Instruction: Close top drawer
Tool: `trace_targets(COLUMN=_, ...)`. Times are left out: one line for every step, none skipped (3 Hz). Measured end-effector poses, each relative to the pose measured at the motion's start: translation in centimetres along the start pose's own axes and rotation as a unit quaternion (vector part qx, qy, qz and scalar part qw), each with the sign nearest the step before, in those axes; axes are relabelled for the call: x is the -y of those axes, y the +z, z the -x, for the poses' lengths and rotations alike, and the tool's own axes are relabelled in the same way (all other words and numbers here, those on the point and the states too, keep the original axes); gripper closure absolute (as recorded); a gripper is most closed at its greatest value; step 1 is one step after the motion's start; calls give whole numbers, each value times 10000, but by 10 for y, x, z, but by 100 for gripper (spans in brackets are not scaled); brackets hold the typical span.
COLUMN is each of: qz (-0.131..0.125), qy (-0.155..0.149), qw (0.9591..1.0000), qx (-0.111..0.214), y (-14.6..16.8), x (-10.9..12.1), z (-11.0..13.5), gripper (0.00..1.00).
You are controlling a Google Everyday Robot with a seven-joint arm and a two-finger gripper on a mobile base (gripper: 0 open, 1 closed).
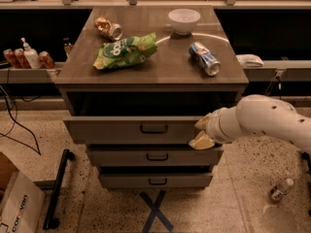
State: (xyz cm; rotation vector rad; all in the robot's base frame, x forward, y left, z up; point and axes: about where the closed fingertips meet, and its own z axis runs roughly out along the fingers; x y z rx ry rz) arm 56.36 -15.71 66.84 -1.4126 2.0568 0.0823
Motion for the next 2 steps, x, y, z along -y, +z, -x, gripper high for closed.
trace_targets(qz=6, qy=-6, qw=10000, qx=1, y=0, x=-1, z=1, gripper=0)
trace_targets(qz=6, qy=-6, qw=10000, qx=1, y=0, x=-1, z=1, gripper=0)
